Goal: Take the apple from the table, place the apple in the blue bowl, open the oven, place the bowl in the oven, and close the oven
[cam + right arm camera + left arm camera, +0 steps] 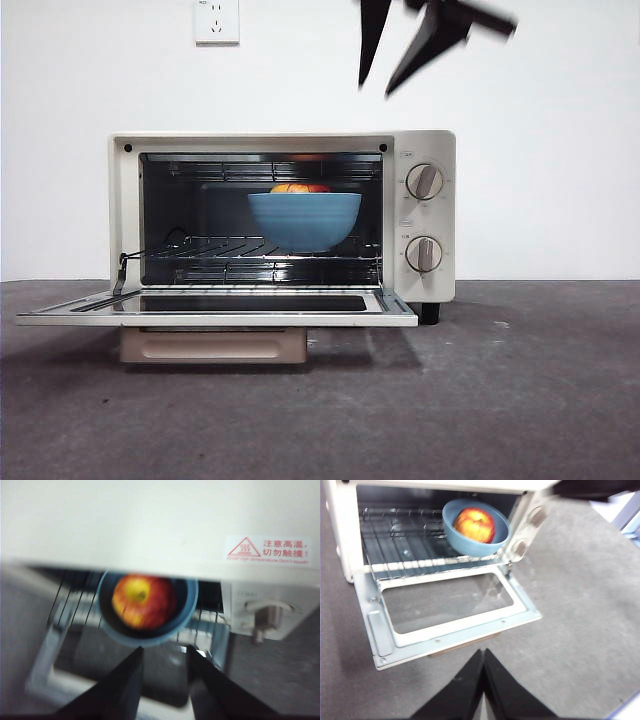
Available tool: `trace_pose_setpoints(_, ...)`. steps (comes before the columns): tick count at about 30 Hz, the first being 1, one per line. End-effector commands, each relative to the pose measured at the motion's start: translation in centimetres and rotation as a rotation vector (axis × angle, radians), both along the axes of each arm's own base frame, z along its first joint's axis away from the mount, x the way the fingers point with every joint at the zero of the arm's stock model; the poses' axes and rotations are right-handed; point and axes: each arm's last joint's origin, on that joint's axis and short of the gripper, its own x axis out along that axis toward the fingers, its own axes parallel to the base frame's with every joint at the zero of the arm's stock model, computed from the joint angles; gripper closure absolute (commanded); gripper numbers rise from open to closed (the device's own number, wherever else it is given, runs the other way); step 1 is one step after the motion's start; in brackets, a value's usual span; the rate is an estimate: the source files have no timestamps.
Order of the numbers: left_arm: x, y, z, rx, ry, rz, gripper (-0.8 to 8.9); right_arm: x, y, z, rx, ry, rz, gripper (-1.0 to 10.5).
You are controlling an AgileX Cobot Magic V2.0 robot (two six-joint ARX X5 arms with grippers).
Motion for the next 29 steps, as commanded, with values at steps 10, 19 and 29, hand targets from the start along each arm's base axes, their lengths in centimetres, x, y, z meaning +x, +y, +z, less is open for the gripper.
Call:
trace_pose_setpoints(10, 6.8, 0.6, -3.9, -0.011, 0.116, 0.092, 8.07, -8.9, -2.3, 4.3, -0.222, -0.170, 0.227, 8.1)
trace_pose_setpoints(19, 11.6, 3.5, -8.6, -0.059, 0.244, 0.233, 8.07, -12.9, -5.7, 2.6, -0.205, -0.194, 0.247, 8.1)
trace_pose_setpoints(29, 15.6, 4.3, -13.4, -0.084, 0.356, 0.228, 8.07, -15.9, -9.1, -1.7, -0.191, -0.160, 0.224, 8.1)
